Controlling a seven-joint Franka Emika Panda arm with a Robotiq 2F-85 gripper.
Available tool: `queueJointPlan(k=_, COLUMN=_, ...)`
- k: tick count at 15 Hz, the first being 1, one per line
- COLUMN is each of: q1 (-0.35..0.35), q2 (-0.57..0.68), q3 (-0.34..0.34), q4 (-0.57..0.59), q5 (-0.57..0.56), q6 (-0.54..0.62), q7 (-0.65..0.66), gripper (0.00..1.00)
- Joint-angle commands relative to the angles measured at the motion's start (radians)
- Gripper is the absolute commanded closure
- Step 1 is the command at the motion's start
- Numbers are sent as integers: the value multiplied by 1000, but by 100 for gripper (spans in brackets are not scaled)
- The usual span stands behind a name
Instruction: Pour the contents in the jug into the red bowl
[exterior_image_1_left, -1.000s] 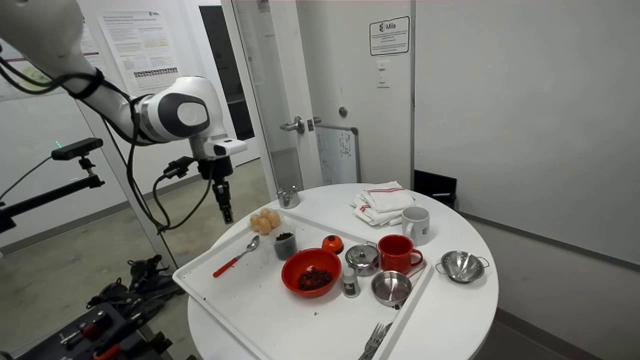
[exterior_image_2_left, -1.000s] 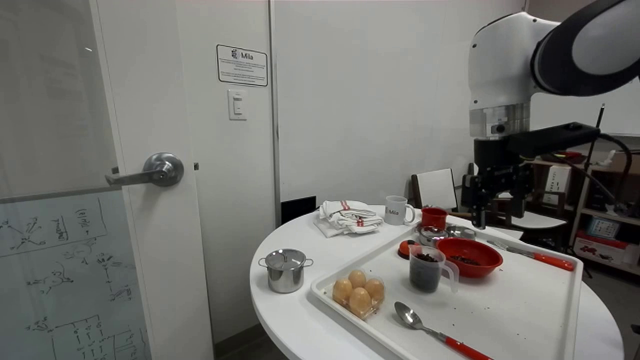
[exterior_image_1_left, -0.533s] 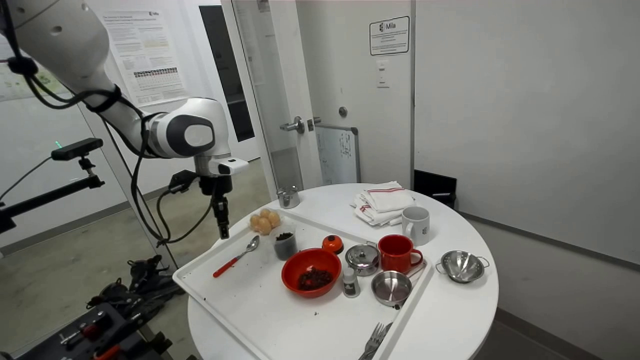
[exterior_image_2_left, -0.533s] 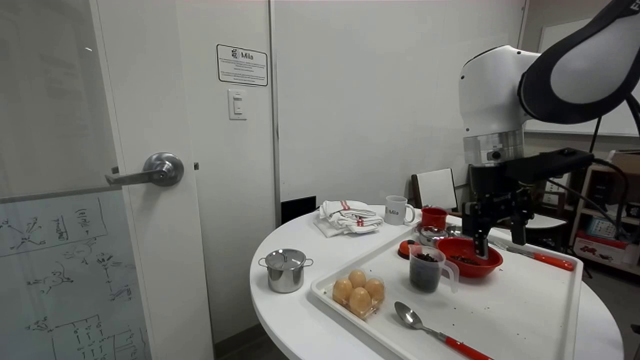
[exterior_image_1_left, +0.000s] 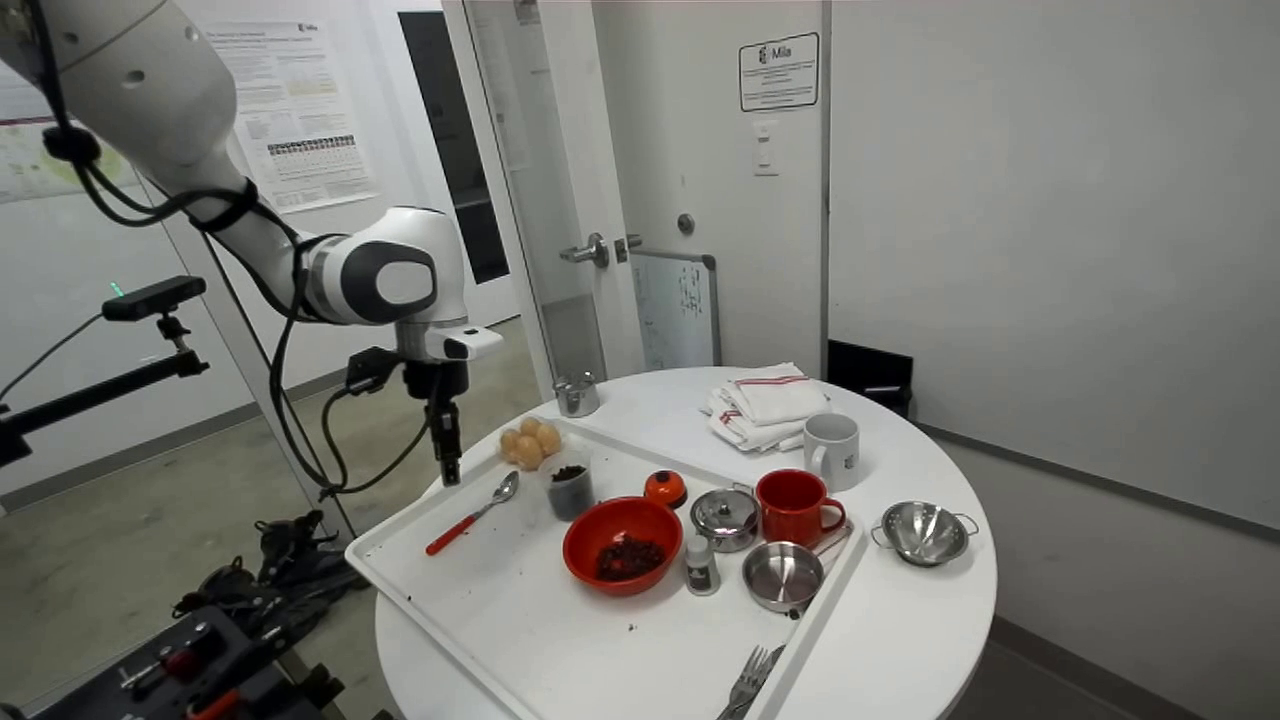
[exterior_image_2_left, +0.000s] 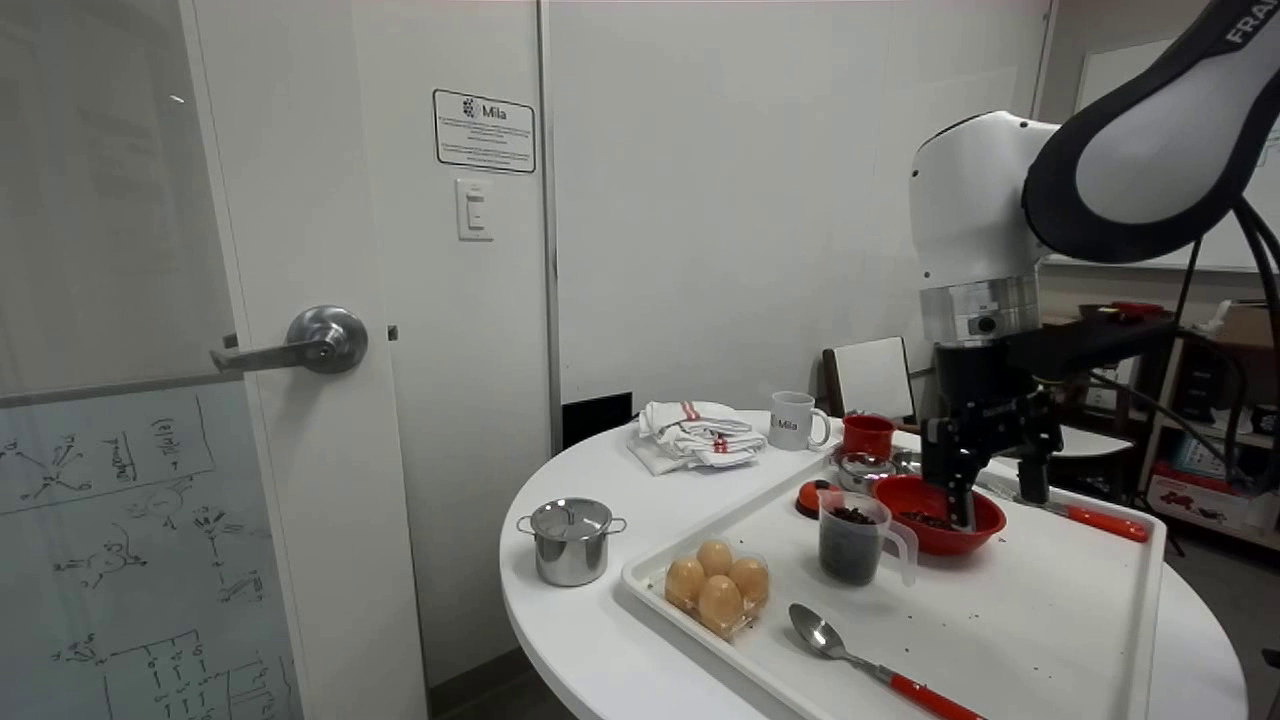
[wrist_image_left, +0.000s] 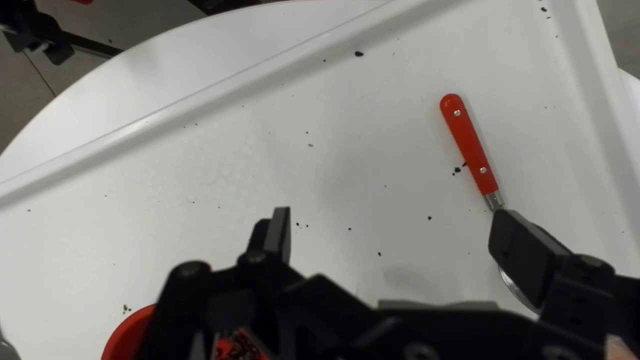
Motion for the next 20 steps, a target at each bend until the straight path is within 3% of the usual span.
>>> queueJointPlan(k=1, q1=60, q2=138, q3=-63, q4=85, q5=-70, q6=41, q7=83, gripper=0)
queueJointPlan(k=7, q1=57, q2=265, q3=-109, q4=182, q5=-39, q6=36, q7=36, gripper=0)
queueJointPlan(k=15, q1=-28, q2=277, q3=-77, q4=193, q5=17, q6=79, q7=-340, gripper=0)
queueJointPlan(k=19, q1=3, q2=268, q3=-111, q4=185, q5=19, q6=63, q7=-288, gripper=0)
queueJointPlan(k=20, q1=33, q2=258, q3=-127, q4=168, q5=8, q6=99, q7=-225, gripper=0)
